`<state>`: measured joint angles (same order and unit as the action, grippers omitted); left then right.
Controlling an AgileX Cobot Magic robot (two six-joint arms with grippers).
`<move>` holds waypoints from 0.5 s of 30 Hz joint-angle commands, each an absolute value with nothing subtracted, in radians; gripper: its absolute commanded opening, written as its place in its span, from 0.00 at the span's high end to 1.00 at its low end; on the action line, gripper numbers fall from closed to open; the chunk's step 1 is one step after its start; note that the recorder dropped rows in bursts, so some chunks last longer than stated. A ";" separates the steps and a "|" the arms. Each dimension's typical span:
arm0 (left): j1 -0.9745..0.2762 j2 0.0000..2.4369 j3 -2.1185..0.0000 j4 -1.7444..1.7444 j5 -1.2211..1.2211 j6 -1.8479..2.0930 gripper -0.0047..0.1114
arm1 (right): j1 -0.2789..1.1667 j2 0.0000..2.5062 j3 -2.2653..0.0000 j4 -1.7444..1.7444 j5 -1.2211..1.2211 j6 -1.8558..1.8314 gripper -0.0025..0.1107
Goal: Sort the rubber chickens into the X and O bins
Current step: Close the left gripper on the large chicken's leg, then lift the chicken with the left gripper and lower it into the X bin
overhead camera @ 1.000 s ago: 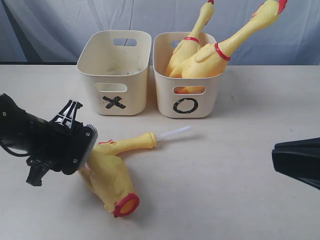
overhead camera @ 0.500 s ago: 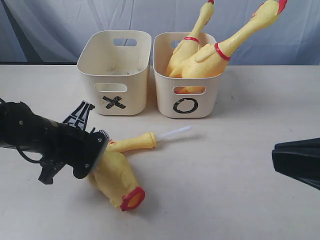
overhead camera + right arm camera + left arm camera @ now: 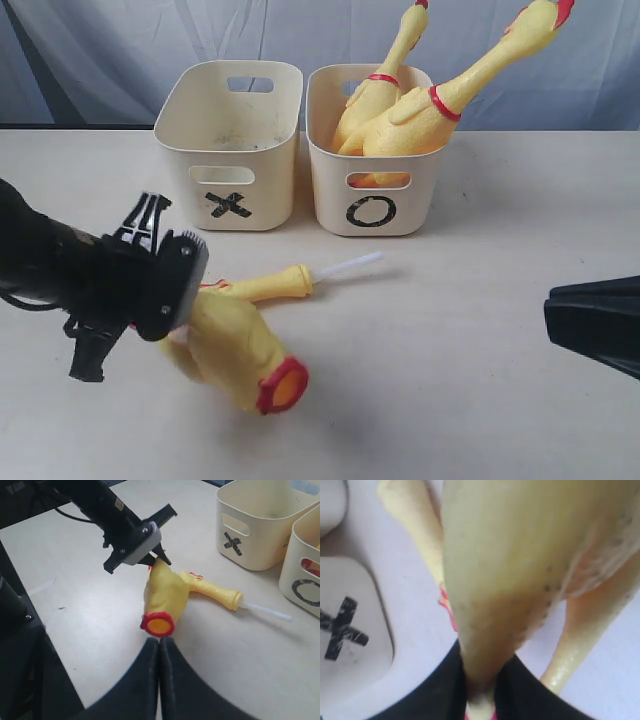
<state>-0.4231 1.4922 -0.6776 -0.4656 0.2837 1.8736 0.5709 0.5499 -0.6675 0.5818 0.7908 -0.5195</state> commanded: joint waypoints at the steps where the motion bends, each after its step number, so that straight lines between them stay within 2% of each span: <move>1: -0.430 1.388 -0.681 -0.485 0.257 1.565 0.96 | 0.570 0.545 -0.663 0.574 0.797 -0.526 0.98; 7: -0.430 1.306 -0.715 -0.485 0.233 1.370 0.96 | 0.570 0.545 -0.663 0.574 0.797 -0.526 0.98; 15: -0.430 1.304 -0.866 -0.478 0.224 1.043 0.96 | 0.570 0.545 -0.663 0.574 0.801 -0.526 0.98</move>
<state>-0.4231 1.3134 -0.8085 -0.4680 0.2509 1.1715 0.5709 0.5499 -0.6675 0.5798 0.7986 -0.5195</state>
